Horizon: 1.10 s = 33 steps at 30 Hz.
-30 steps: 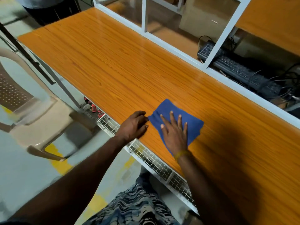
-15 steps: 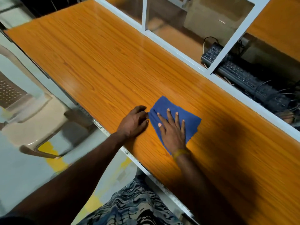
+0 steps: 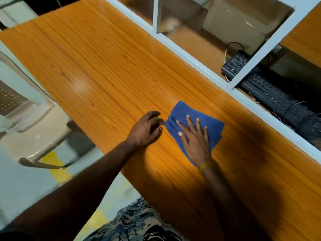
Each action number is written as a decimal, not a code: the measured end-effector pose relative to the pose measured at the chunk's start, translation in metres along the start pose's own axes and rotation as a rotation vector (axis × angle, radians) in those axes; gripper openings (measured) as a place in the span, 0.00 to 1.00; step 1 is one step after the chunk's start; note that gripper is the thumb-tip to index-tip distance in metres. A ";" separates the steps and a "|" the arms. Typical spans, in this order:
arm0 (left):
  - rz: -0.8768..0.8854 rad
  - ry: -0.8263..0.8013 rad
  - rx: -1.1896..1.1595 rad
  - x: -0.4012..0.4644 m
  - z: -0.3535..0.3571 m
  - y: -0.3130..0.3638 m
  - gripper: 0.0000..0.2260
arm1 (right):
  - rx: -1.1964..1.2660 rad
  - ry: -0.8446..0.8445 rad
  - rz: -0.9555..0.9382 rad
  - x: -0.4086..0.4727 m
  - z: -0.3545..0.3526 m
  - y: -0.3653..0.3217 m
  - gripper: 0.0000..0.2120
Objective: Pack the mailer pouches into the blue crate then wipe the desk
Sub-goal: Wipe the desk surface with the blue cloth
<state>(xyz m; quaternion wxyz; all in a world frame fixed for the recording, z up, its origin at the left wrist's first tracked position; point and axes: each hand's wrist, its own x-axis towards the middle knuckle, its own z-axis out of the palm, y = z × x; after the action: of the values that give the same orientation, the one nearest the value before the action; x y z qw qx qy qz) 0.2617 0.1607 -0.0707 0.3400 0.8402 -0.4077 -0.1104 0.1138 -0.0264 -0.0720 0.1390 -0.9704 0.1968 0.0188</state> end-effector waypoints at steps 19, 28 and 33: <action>0.061 0.026 0.107 0.059 0.014 0.003 0.15 | 0.049 0.095 0.198 0.103 -0.029 0.075 0.20; 0.063 0.068 0.092 0.057 0.012 0.006 0.13 | 0.017 0.033 -0.099 0.151 -0.025 0.061 0.20; 0.061 0.090 0.089 0.057 0.013 0.009 0.12 | 0.022 0.075 0.067 0.184 -0.034 0.075 0.20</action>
<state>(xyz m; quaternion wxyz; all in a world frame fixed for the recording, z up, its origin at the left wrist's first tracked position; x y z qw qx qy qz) 0.2870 0.1076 -0.0692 0.3235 0.8458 -0.4220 -0.0441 0.2541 -0.1715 -0.0760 0.1417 -0.9617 0.2343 -0.0149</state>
